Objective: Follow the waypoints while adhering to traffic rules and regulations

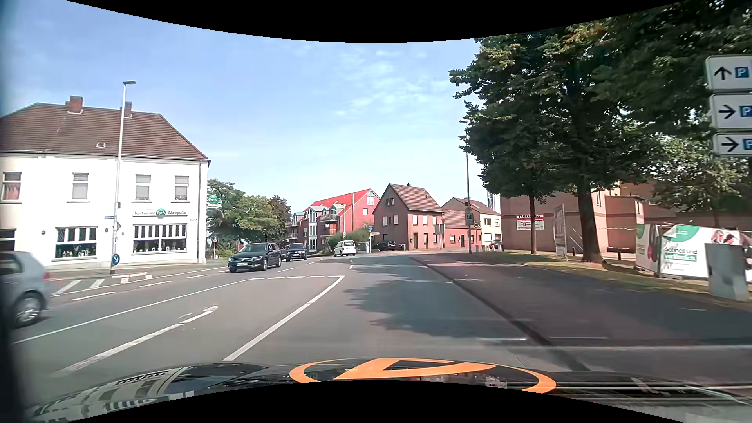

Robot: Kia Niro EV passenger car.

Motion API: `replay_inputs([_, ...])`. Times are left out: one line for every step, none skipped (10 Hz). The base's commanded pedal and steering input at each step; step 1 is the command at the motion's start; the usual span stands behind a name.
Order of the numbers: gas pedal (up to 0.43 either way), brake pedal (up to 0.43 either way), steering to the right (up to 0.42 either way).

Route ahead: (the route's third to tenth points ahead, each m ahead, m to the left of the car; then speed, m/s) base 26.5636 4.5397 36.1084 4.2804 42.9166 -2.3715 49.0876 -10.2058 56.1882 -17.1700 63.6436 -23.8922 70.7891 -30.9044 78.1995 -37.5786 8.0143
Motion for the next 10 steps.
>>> replay_inputs([0.028, 0.0, -0.016])
replay_inputs([0.028, 0.0, -0.016])
replay_inputs([0.02, 0.0, -0.016])
replay_inputs([0.0, 0.0, -0.016])
replay_inputs([0.0, 0.0, -0.016])
replay_inputs([0.0, 0.0, -0.016])
replay_inputs([0.0, 0.0, -0.016])
replay_inputs([0.0, 0.0, -0.016])
replay_inputs([0.0, 0.0, -0.016])
replay_inputs([0.0, 0.006, -0.016])
